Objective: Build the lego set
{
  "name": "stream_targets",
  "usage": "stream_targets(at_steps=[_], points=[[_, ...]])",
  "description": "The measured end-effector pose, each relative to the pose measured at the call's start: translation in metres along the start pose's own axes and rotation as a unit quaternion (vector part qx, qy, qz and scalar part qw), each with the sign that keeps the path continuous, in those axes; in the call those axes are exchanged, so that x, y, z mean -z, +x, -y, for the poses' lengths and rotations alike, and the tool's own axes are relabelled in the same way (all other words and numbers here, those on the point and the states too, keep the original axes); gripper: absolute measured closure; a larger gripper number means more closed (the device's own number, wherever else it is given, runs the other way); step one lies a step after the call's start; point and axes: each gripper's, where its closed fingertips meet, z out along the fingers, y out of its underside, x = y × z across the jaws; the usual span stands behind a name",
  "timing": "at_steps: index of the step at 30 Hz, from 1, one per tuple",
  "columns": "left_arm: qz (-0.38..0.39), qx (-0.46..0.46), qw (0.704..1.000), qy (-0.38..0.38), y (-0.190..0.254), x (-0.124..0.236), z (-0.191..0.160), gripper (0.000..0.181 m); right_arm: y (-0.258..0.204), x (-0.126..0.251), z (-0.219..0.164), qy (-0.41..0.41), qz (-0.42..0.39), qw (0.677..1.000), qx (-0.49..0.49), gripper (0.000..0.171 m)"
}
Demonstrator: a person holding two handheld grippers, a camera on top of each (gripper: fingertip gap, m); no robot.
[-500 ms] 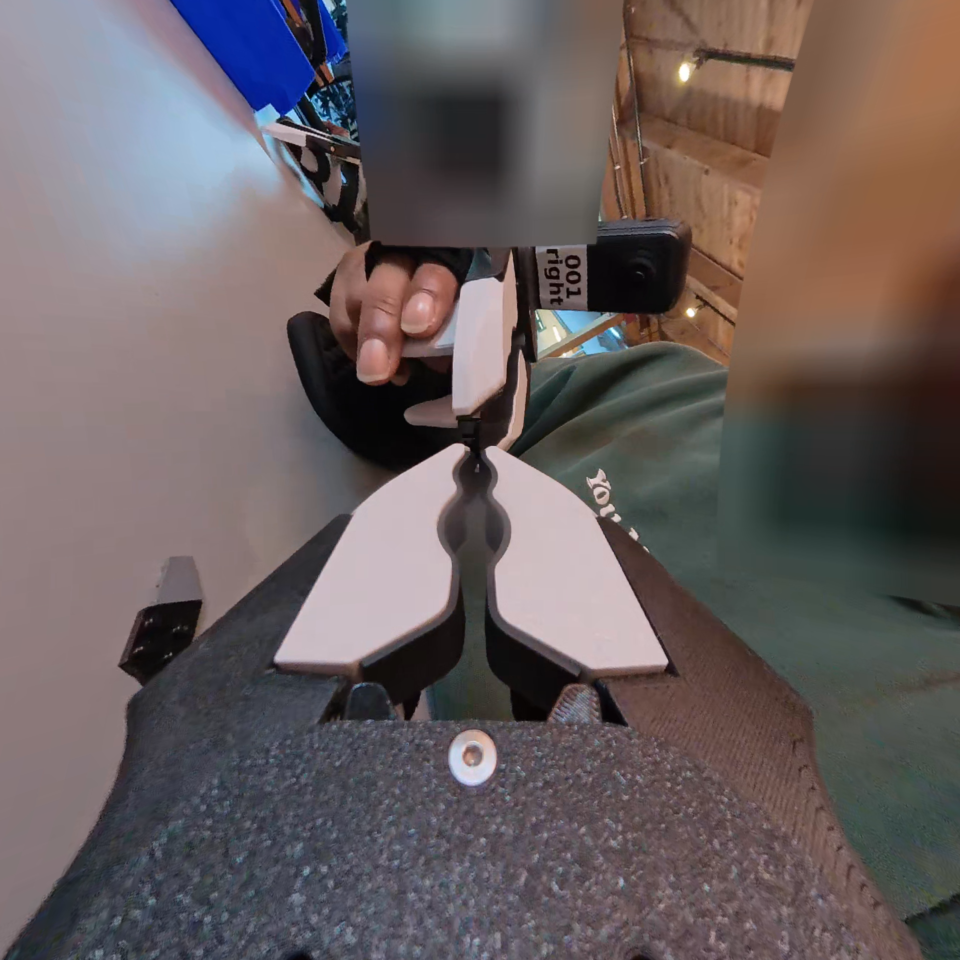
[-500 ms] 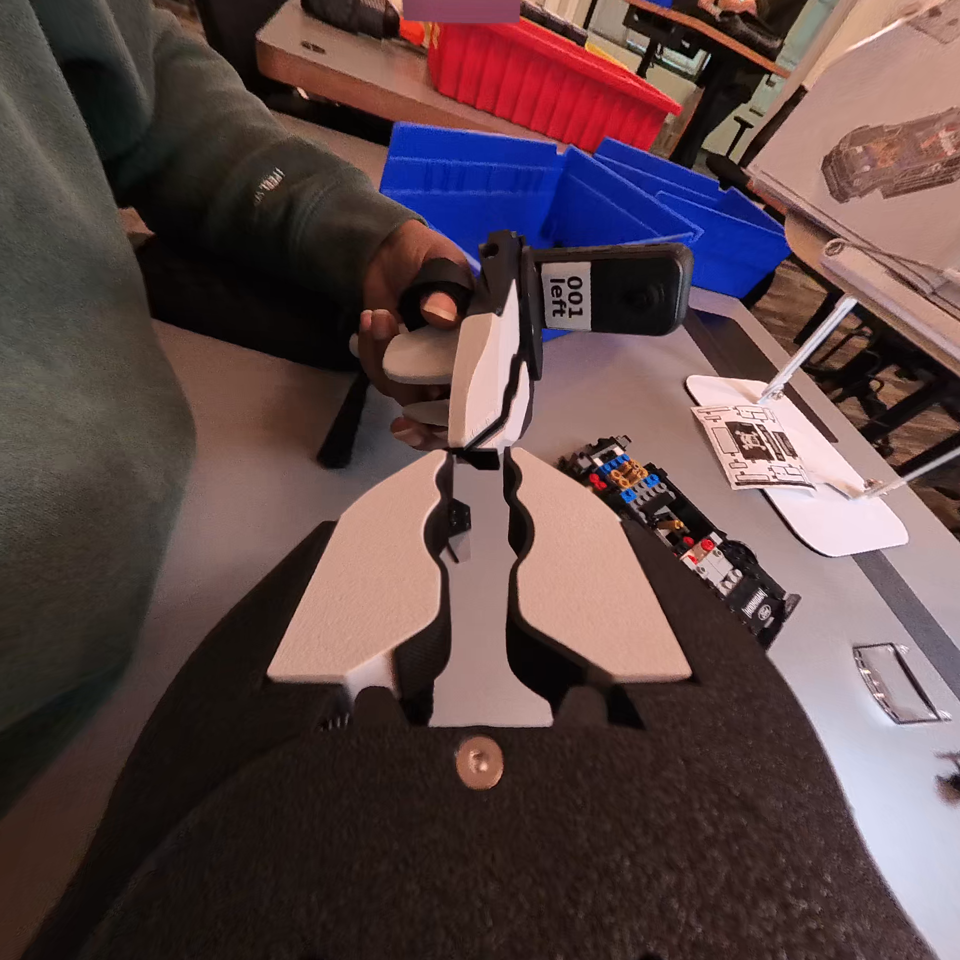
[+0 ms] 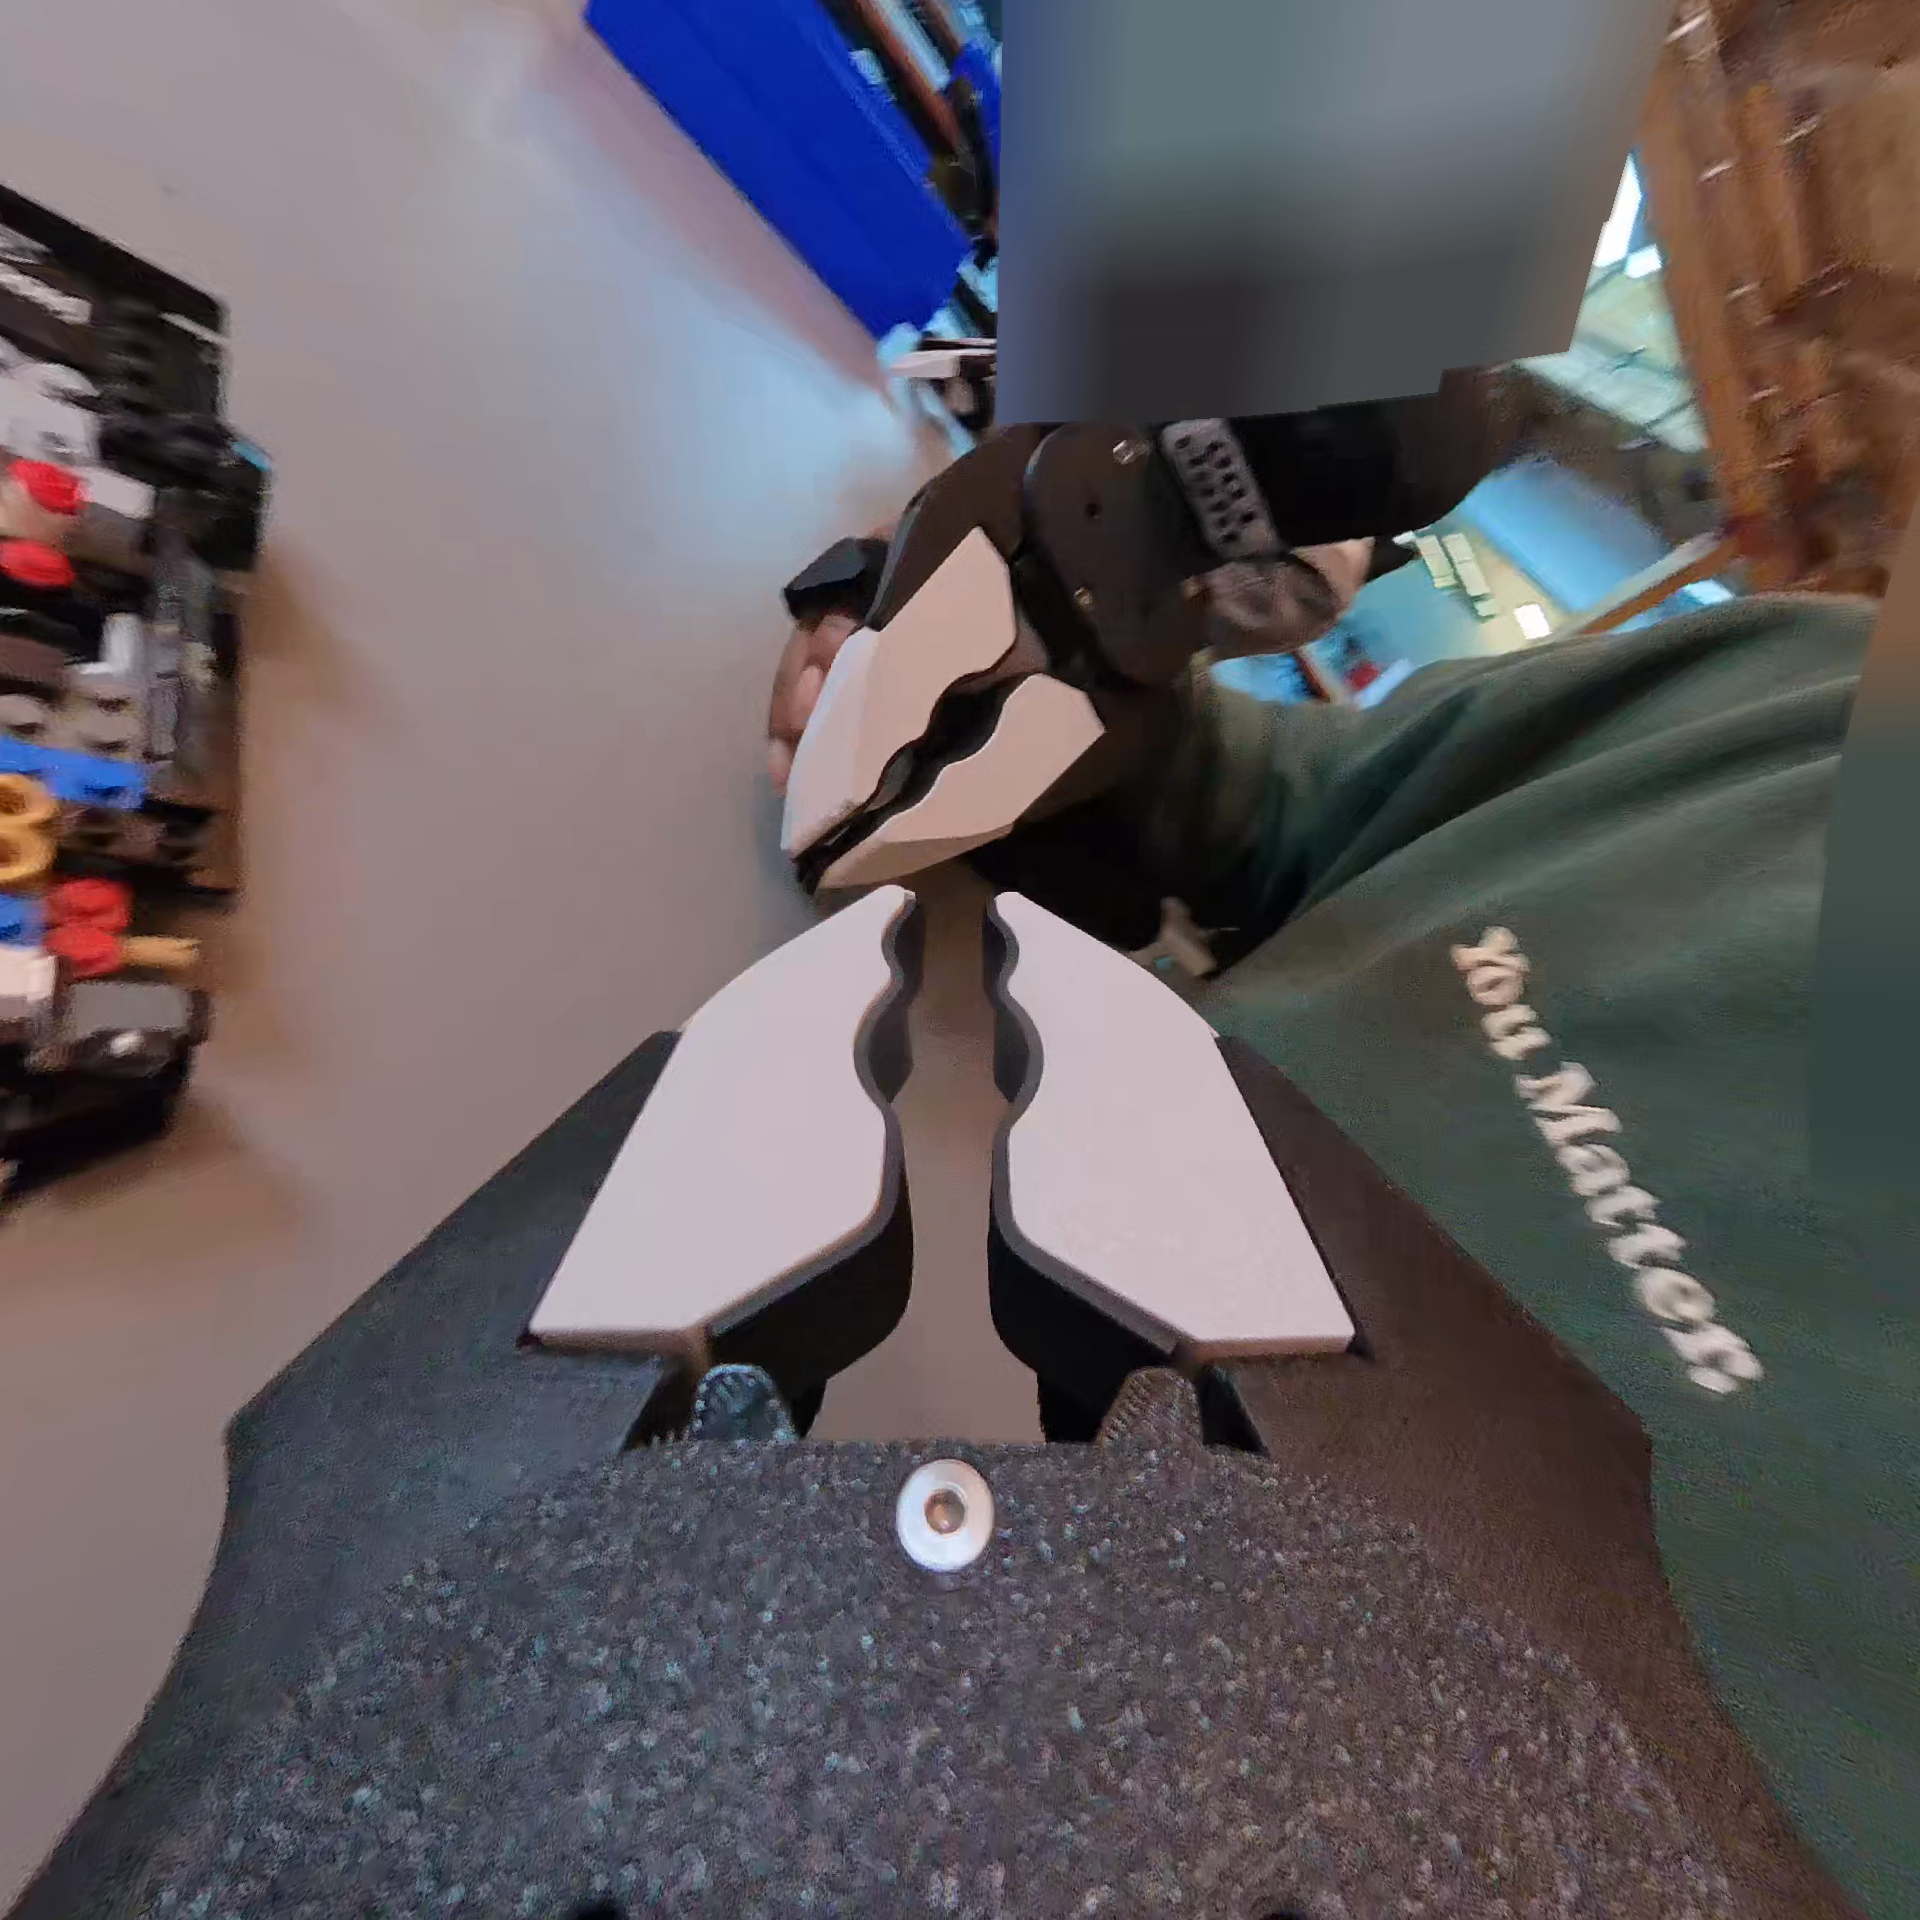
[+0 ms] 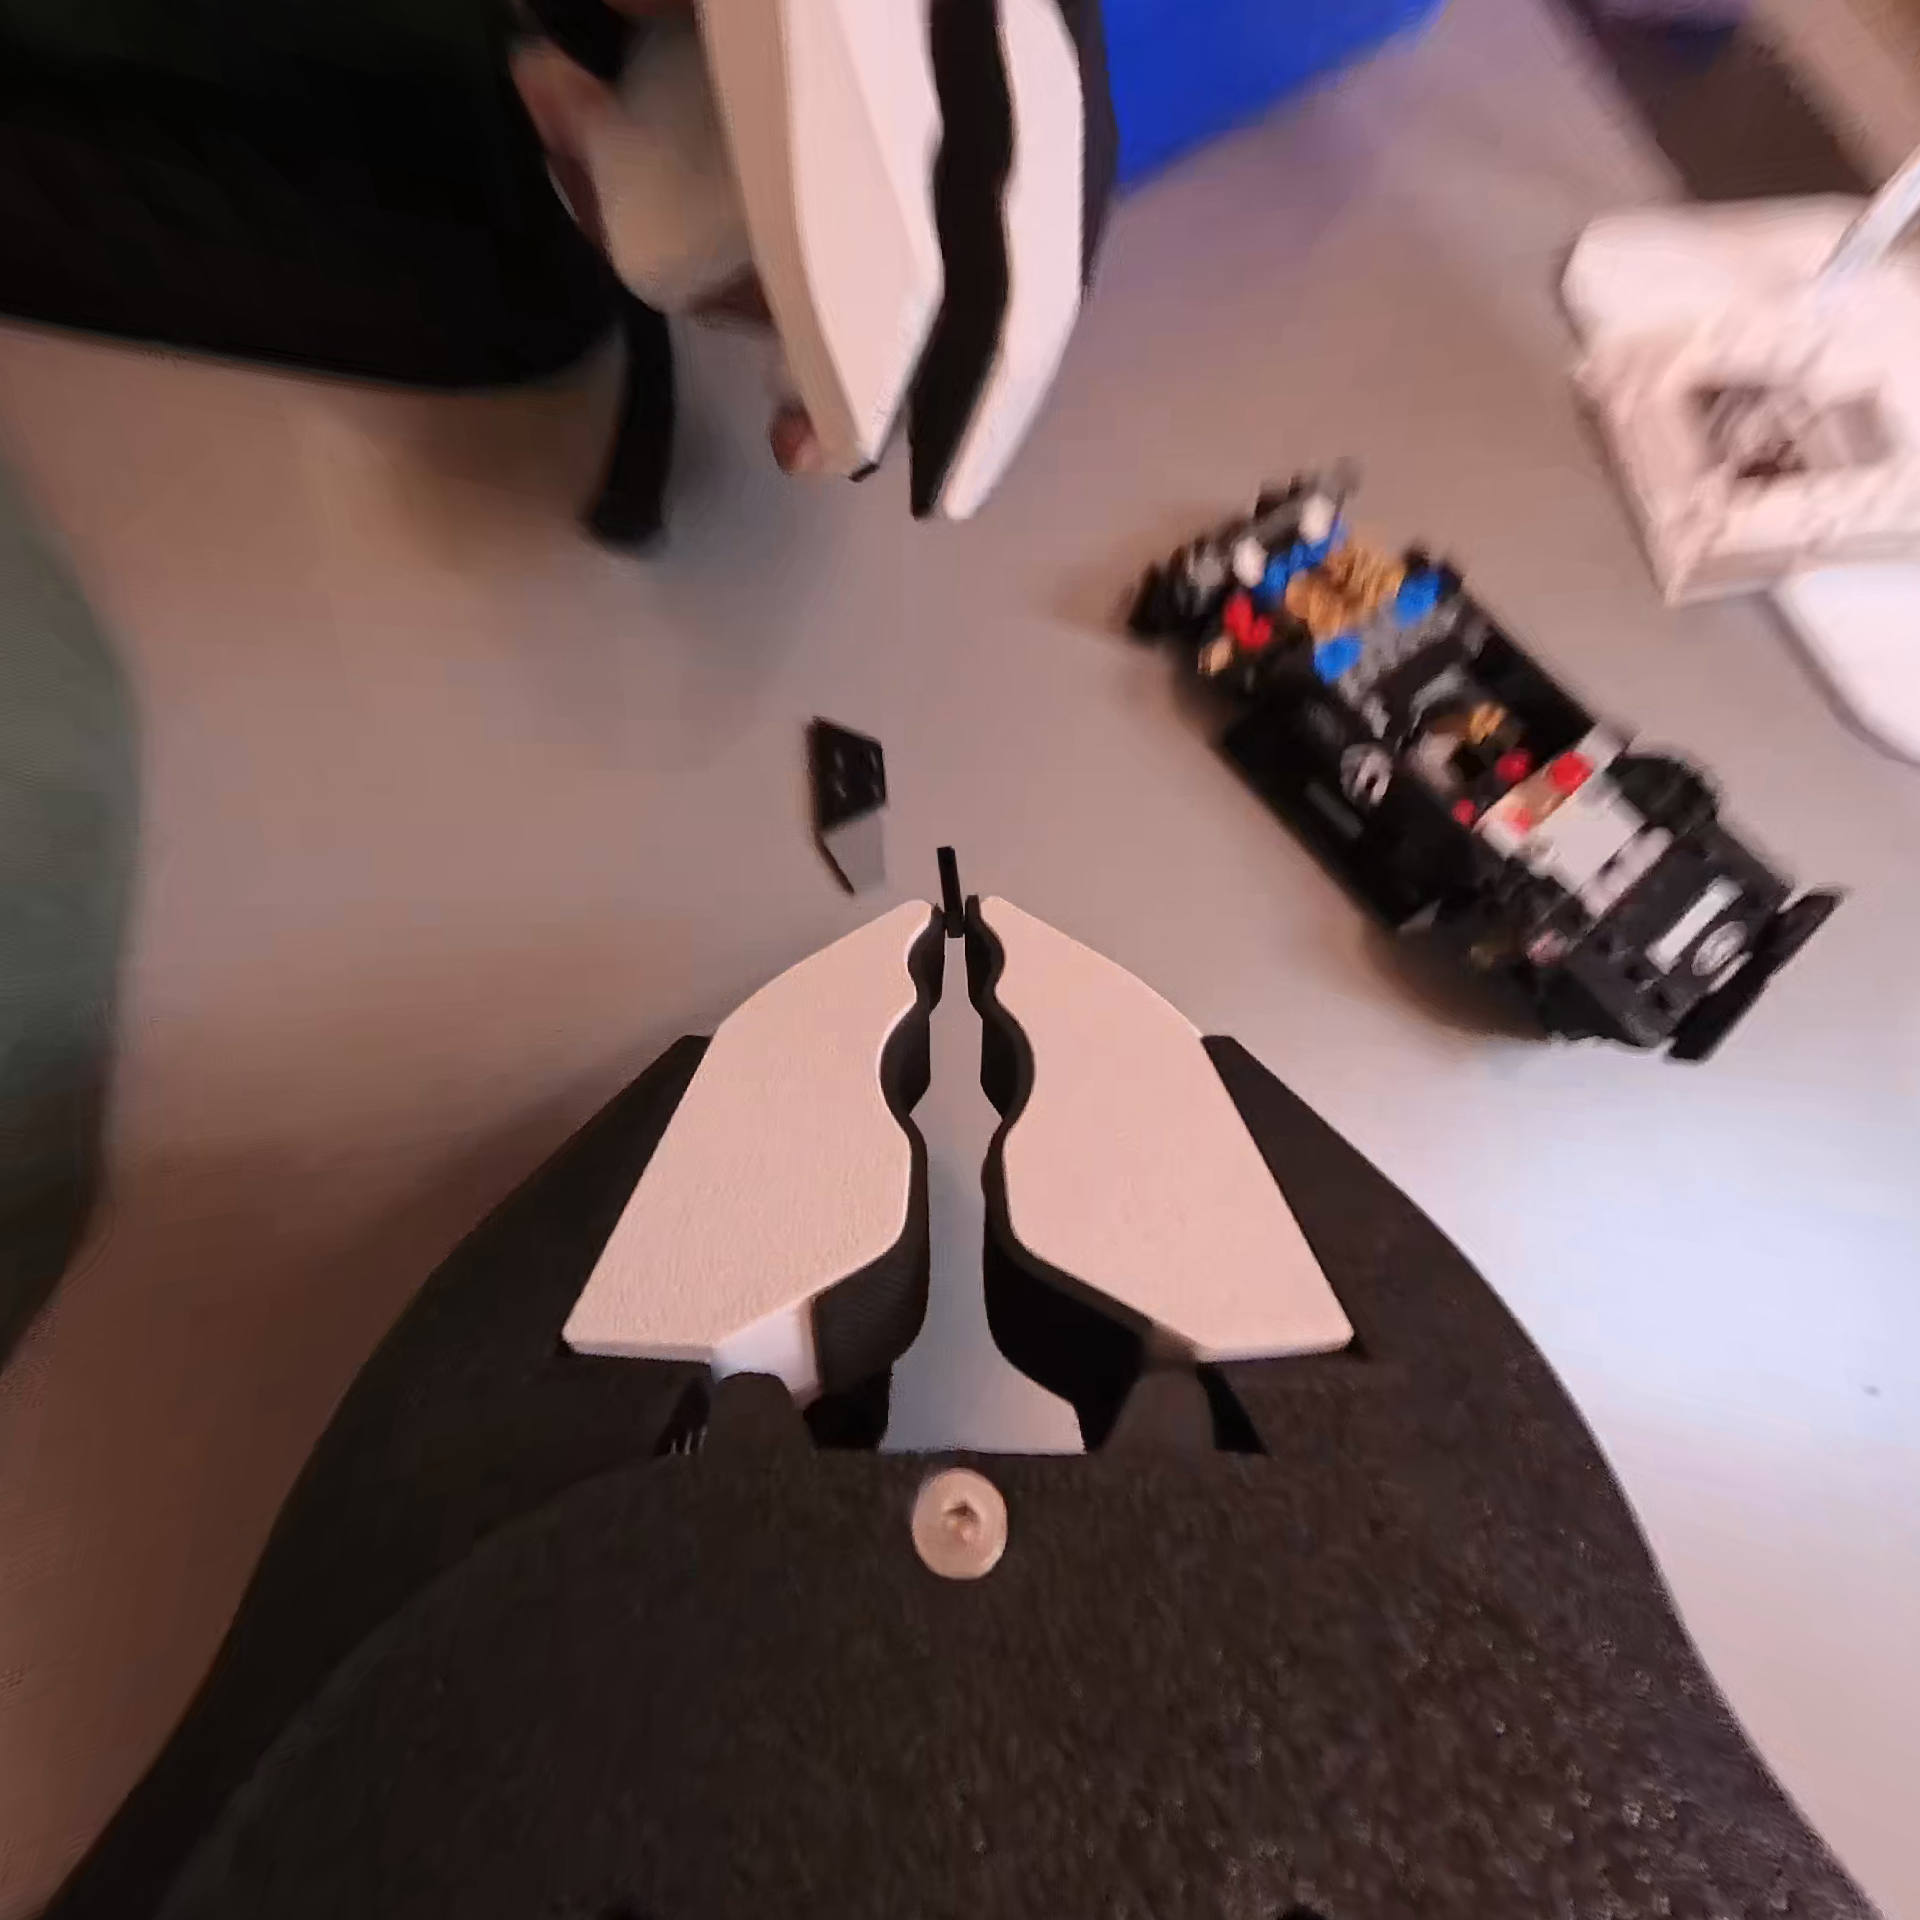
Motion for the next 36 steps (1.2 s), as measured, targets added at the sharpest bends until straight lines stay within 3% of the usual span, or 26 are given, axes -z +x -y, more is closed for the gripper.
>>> stream_targets(at_steps=[5,8,11,20,36], points=[[0.122,-0.061,0.989,-0.059,-0.032,0.006,-0.023,0.170,0.001,-0.012,-0.032,-0.152,0.056,0.984,-0.074,0.163],[0.173,-0.111,0.974,-0.092,-0.044,0.008,-0.033,0.170,0.002,-0.011,-0.036,-0.200,0.085,0.971,-0.105,0.155],[0.200,-0.146,0.962,-0.117,-0.051,0.009,-0.039,0.170,0.016,-0.011,-0.039,-0.226,0.061,0.968,-0.087,0.146],[0.220,-0.188,0.946,-0.146,-0.060,0.009,-0.047,0.169,0.016,0.029,-0.043,-0.165,0.042,0.983,-0.069,0.145],[0.238,-0.233,0.920,-0.206,-0.056,0.010,-0.061,0.167,0.002,-0.007,-0.041,-0.202,0.073,0.975,-0.054,0.152]])
